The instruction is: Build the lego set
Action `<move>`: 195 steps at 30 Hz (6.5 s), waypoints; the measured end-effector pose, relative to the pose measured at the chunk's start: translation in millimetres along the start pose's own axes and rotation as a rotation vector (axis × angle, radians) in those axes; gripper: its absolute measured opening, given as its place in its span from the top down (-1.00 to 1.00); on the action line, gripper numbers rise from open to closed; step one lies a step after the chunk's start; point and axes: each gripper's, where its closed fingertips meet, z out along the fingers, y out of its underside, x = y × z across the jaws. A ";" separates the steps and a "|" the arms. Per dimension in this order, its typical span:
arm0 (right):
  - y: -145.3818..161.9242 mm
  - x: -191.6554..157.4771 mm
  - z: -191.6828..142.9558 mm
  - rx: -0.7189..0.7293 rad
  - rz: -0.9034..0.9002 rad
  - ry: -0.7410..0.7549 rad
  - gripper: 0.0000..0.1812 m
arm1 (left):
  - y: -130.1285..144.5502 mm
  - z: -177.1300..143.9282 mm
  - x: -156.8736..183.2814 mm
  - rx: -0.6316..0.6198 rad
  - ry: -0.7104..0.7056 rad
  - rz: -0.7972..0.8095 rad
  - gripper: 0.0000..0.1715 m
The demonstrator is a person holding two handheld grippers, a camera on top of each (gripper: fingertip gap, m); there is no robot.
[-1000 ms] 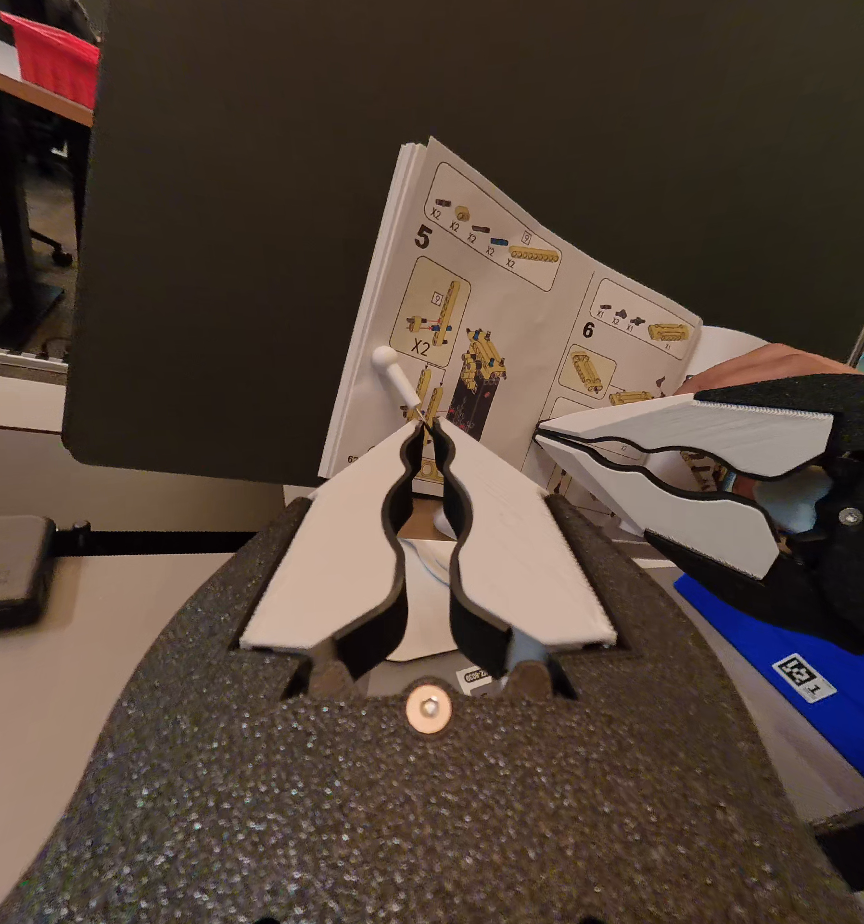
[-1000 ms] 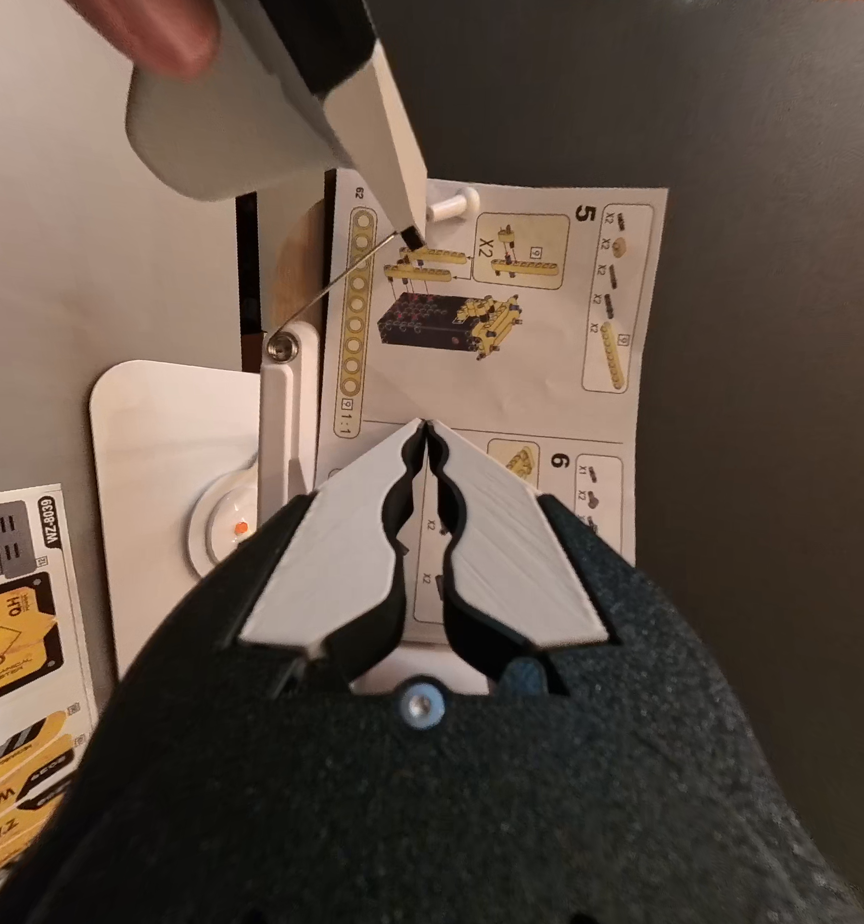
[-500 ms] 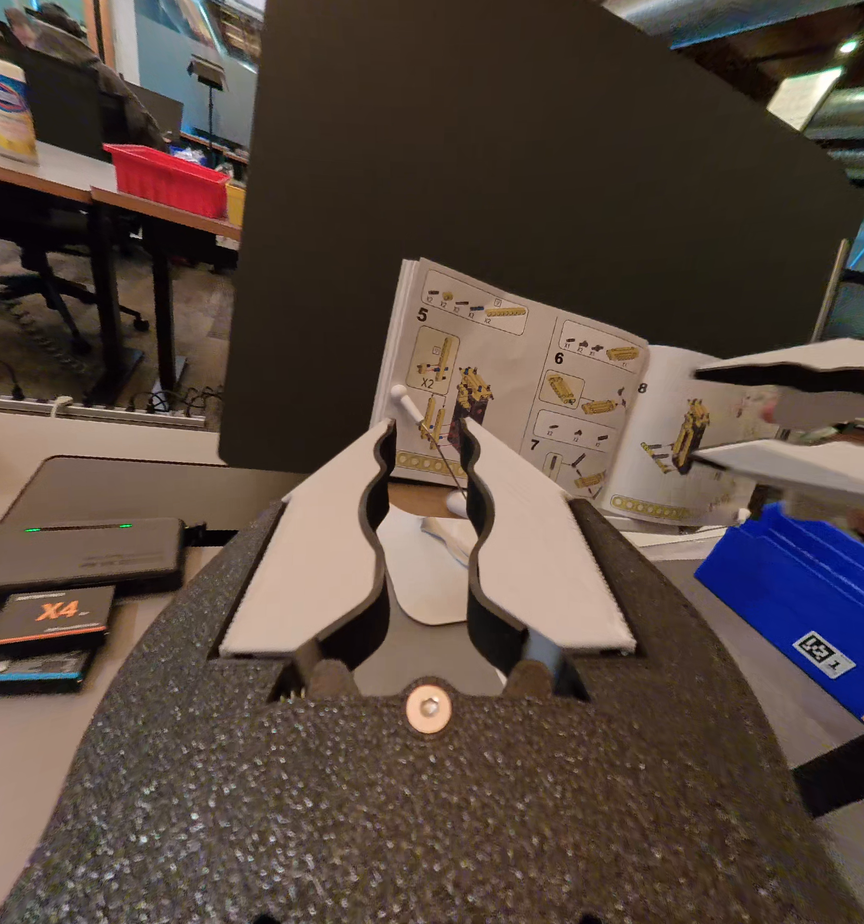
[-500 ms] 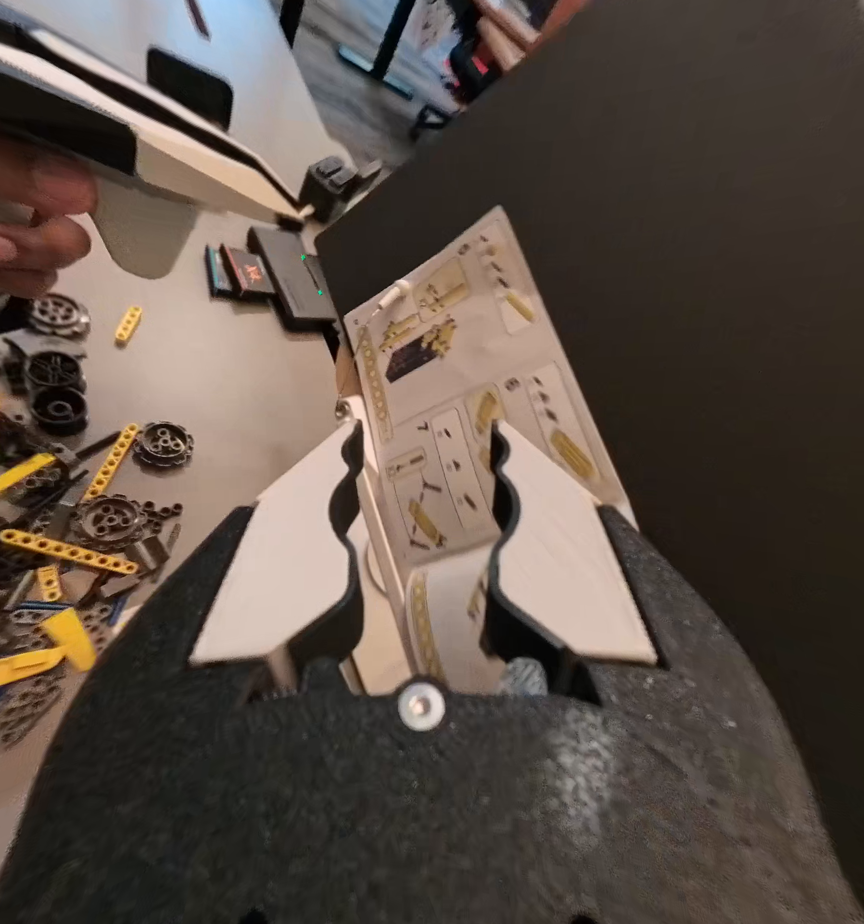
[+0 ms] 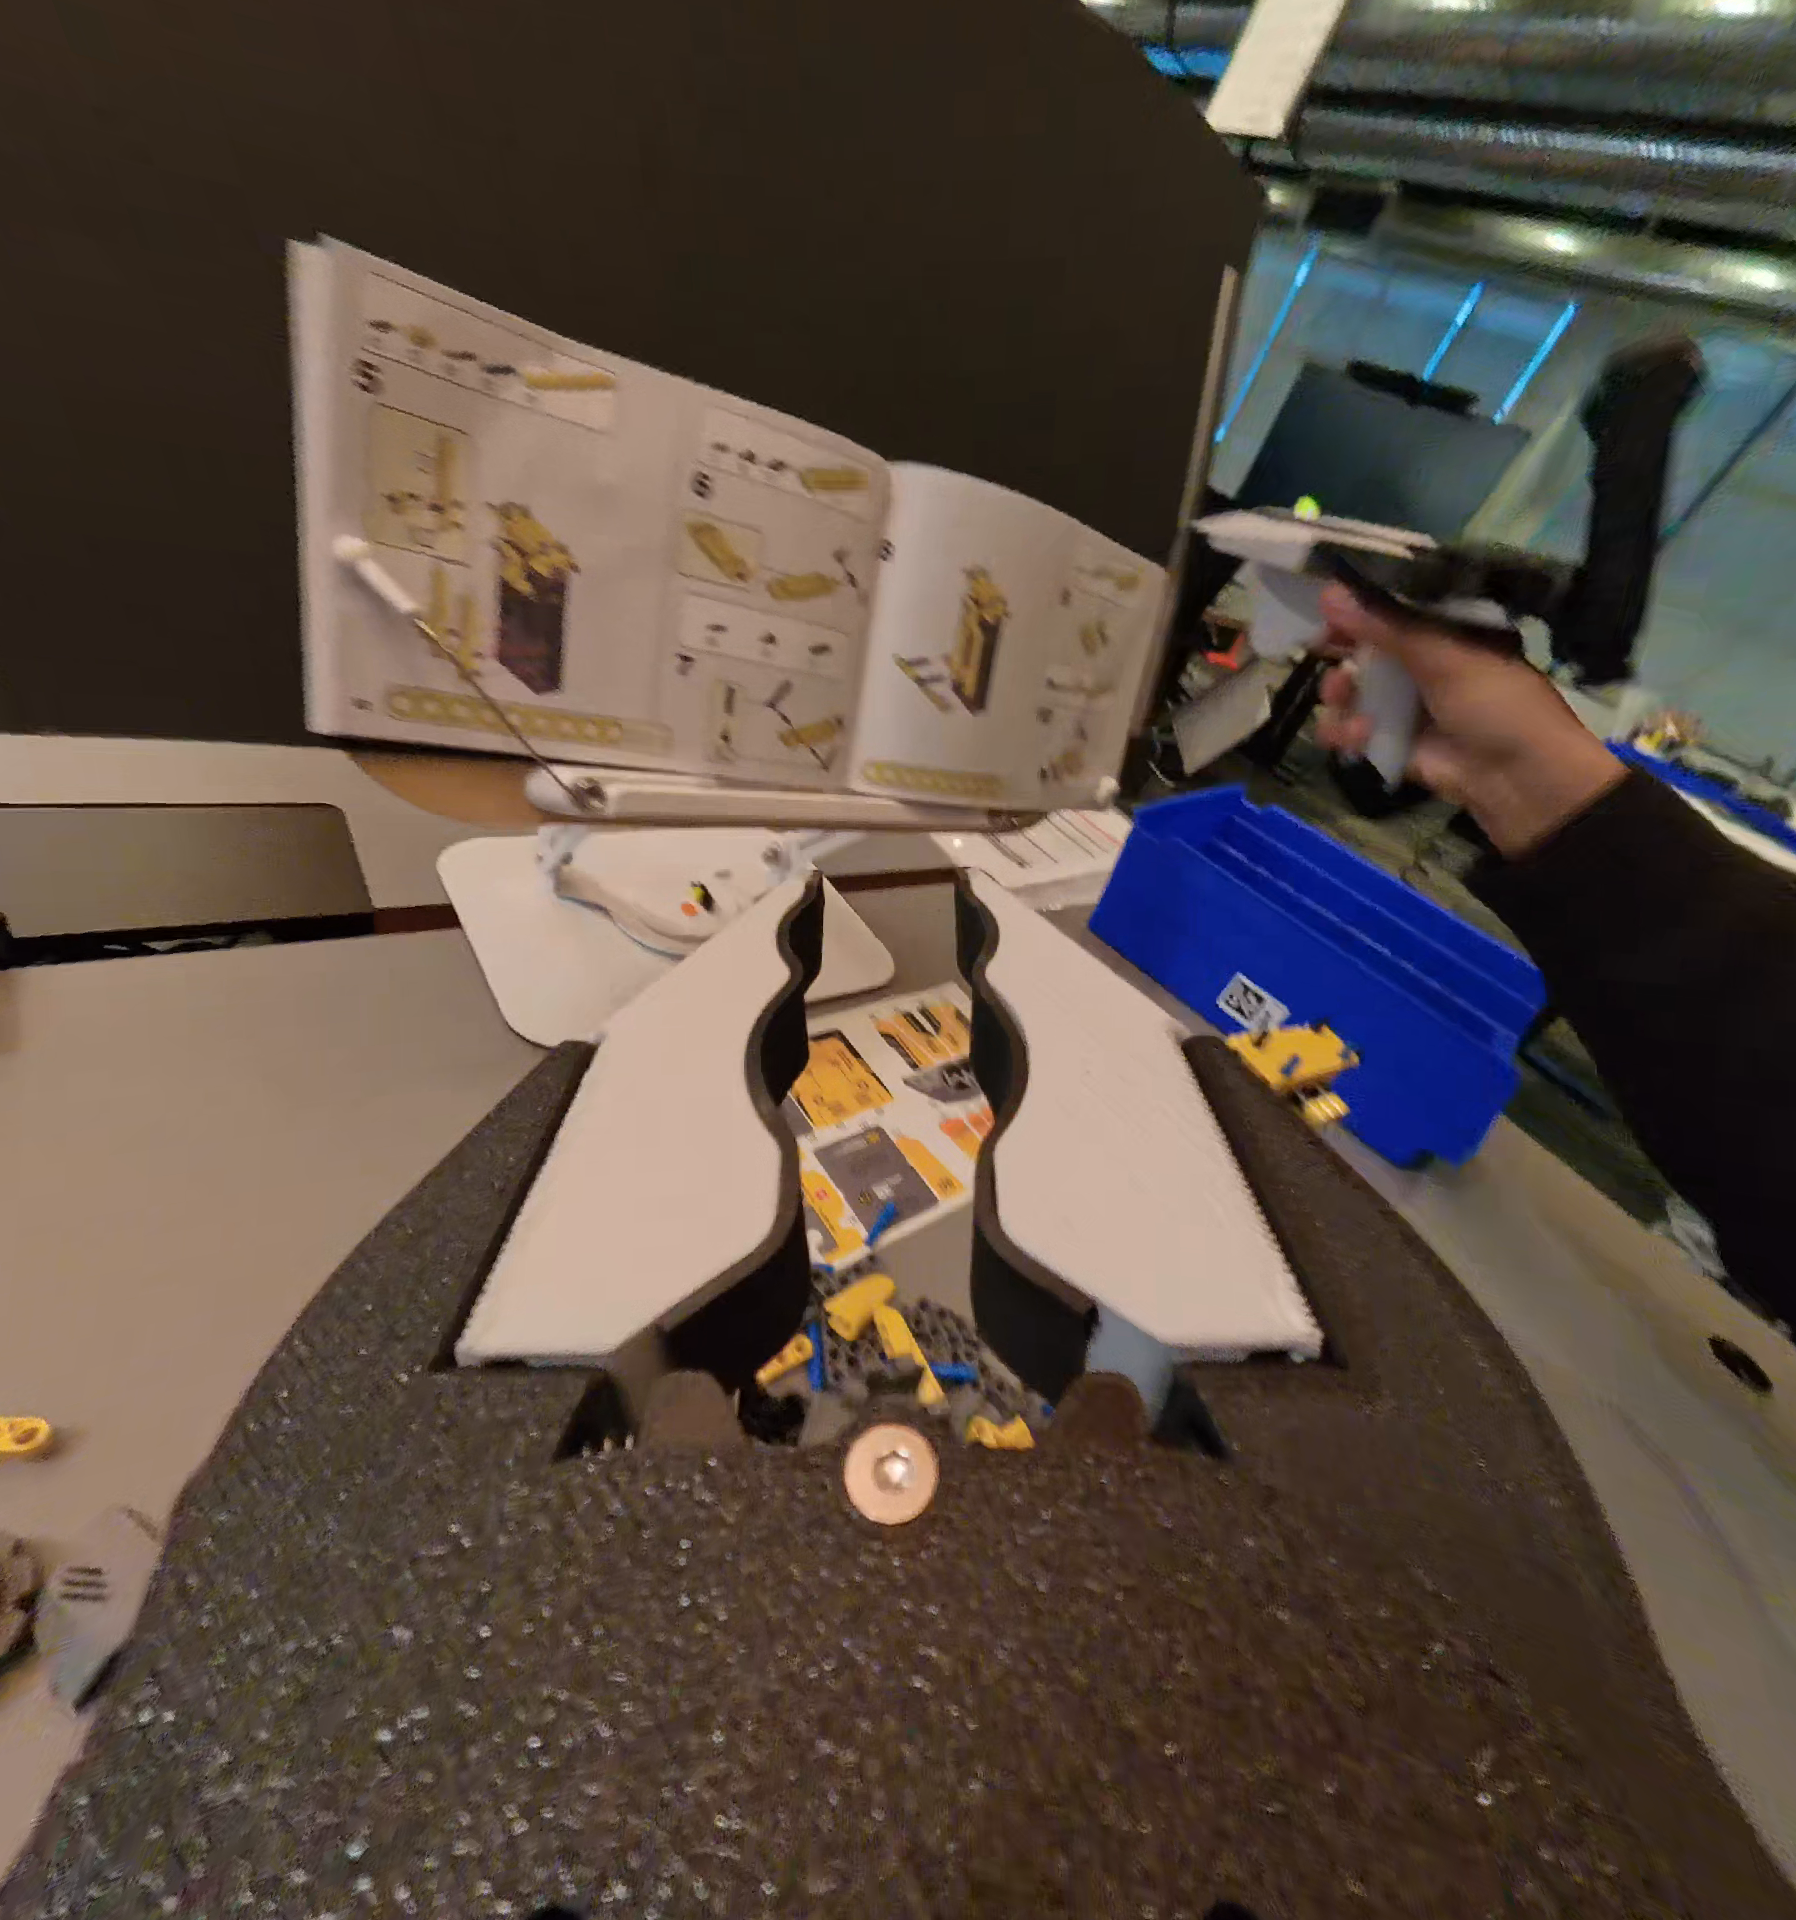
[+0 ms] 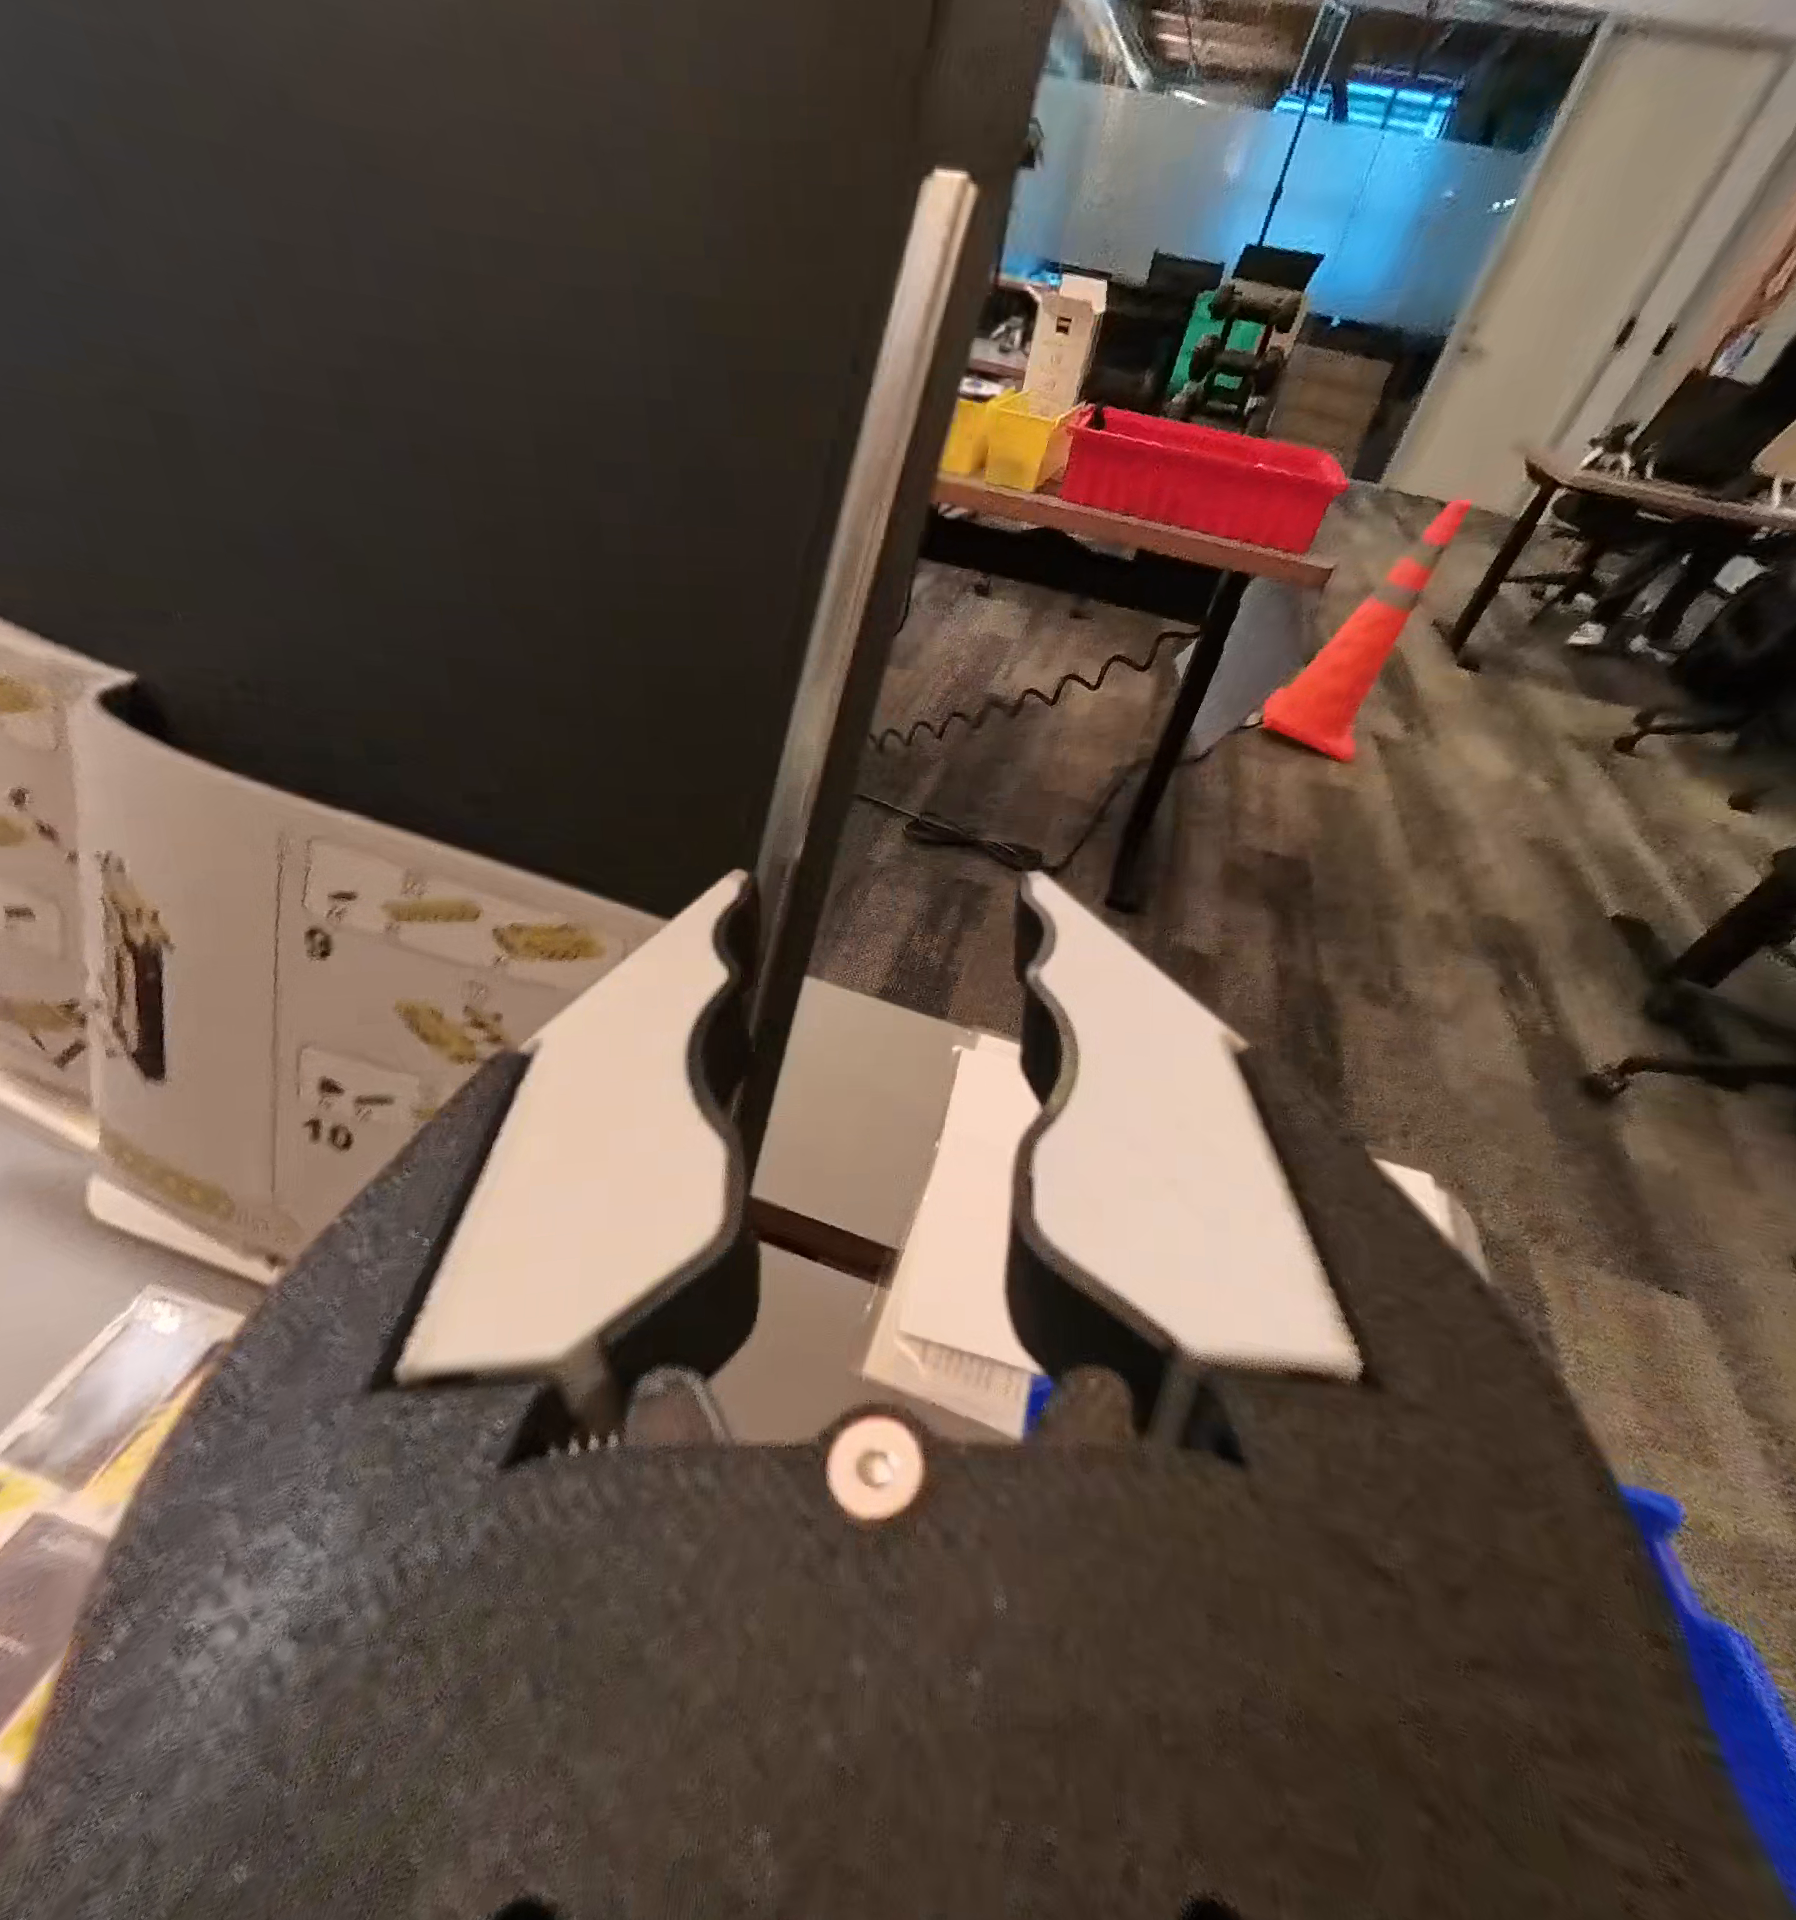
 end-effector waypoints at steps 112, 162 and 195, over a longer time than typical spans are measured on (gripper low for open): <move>206.6 -192.8 -290.5 0.094 0.225 -0.535 0.78 | 246.1 -45.8 187.8 -0.431 0.251 0.060 0.39; 203.8 -198.2 -286.8 0.107 0.199 -0.547 0.78 | 236.5 -193.2 -13.2 -0.723 -0.605 0.287 0.88; 197.1 -205.2 -301.8 0.149 0.286 -0.676 0.77 | 186.8 -96.5 204.6 -0.254 0.440 -0.511 0.91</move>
